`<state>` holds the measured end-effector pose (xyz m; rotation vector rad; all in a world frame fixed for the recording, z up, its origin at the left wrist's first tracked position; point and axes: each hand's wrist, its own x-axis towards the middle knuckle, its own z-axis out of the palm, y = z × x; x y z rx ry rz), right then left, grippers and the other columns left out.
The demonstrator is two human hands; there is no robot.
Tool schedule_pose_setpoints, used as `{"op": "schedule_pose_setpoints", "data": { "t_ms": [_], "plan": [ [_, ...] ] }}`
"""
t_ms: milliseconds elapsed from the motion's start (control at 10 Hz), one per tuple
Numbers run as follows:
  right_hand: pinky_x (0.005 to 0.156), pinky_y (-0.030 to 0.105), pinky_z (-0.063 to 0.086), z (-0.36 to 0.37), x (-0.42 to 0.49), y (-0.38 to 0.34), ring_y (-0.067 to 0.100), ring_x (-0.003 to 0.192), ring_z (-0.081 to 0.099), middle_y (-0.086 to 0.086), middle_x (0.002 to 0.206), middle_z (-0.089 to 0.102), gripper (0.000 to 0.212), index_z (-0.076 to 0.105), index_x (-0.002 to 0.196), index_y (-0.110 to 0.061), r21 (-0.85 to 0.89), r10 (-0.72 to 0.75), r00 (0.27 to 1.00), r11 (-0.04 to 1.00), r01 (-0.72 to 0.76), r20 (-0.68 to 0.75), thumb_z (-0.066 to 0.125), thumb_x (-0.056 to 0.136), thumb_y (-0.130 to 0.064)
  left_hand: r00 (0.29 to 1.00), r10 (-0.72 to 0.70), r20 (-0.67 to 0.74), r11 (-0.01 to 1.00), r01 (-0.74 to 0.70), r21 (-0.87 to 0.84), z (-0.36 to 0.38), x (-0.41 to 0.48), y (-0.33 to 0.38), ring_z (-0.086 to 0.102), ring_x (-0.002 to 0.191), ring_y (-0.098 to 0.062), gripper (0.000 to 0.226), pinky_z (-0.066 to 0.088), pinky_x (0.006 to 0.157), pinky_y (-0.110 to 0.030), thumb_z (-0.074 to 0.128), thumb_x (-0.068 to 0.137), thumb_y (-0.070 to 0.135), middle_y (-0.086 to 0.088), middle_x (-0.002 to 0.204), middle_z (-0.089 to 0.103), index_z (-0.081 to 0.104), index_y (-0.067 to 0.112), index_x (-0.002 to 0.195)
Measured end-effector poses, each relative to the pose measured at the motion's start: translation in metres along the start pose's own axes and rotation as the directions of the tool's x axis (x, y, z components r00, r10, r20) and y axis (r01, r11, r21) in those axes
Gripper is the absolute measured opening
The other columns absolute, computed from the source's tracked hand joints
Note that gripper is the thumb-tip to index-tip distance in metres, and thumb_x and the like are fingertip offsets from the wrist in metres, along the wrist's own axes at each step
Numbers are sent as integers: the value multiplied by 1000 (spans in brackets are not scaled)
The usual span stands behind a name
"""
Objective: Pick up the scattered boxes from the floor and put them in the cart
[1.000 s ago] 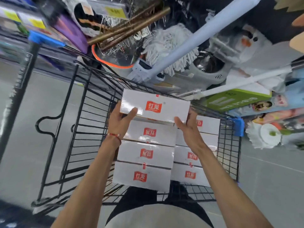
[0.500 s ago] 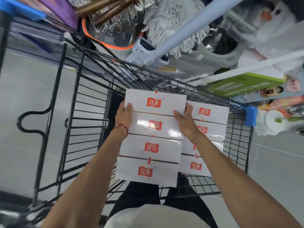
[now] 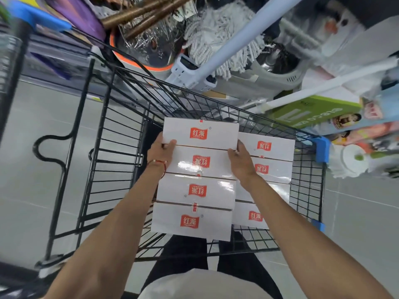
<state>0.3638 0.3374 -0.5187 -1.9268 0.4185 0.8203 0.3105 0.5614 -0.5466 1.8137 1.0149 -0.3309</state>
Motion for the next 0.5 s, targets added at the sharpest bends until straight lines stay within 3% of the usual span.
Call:
{"op": "schedule_pose_setpoints", "data": {
  "t_ms": [100,300,500],
  "plan": [
    [116,47,44,0,-12,11,23,134,53,-2,148,54,50,33,157,-35,14,-19,999,1000,19,41,40,110,-21,1000,10,28,999,-9,-31,2,-4,-4,56,115,-24,44,46,104,-41,52,102,29,-9,128,60,45,20,145],
    [113,35,42,-13,-15,18,16,133,49,-6,152,48,55,22,161,-37,83,-33,990,996,22,139,40,112,-23,999,13,33,998,-11,-58,9,-11,-9,54,118,-26,45,46,106,-47,46,104,31,-7,130,58,40,27,148],
    [104,27,41,-22,-37,19,11,129,47,-12,142,47,58,21,162,-28,96,-71,980,994,54,184,45,110,-18,998,12,66,998,-8,-57,15,-24,-2,55,123,-31,53,47,91,-38,46,101,16,-10,130,56,29,15,151]
  ]
}}
